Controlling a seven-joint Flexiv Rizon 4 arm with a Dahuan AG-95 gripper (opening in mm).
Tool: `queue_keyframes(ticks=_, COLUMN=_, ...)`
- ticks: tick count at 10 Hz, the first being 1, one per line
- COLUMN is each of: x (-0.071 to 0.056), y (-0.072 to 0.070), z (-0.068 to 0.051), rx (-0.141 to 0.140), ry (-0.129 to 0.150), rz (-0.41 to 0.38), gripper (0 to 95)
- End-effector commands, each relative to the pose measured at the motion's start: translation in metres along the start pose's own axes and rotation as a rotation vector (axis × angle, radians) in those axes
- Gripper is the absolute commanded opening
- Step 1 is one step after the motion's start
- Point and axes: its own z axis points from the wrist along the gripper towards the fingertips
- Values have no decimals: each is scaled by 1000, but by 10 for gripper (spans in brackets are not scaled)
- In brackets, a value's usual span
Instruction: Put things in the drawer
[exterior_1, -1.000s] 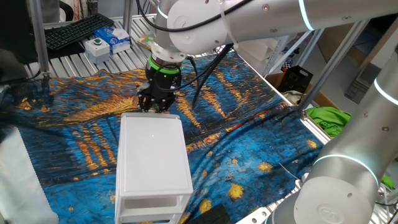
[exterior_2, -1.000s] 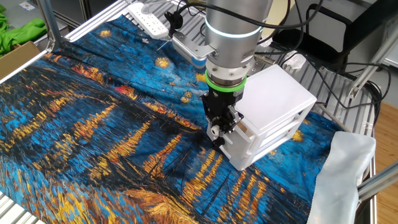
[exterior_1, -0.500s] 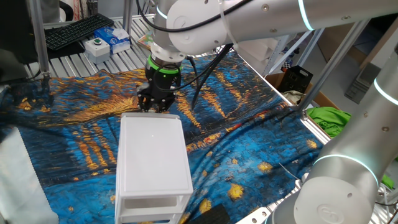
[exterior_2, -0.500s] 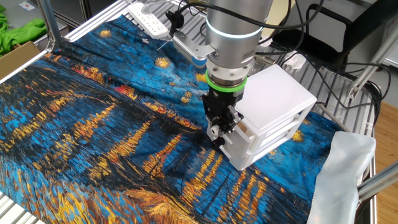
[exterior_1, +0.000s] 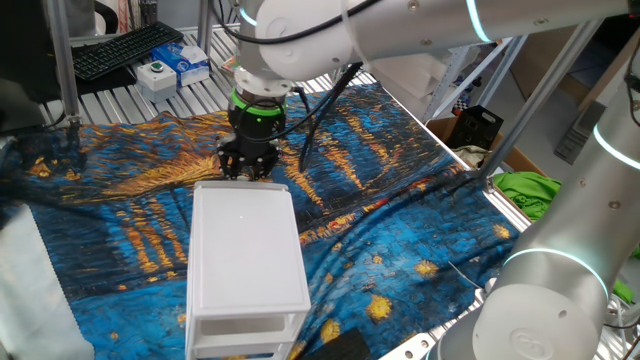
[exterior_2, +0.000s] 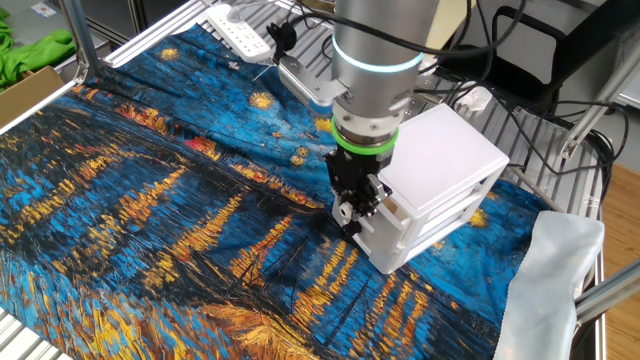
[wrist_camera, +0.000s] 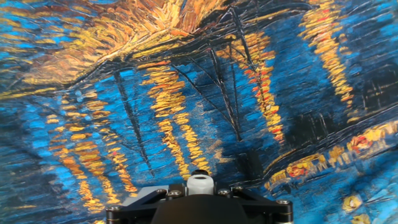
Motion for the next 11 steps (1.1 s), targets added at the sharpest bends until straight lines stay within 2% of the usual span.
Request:
queue_keyframes(ticks=1, x=0, y=0, z=0, rx=4, ry=20, rz=-2, gripper=0)
queue_keyframes(ticks=4, x=0, y=0, z=0, rx=12, ry=17, rz=-12, gripper=0)
queue_keyframes(ticks=11, x=3, y=0, z=-2, rx=2, ry=28, rz=-8, gripper=0)
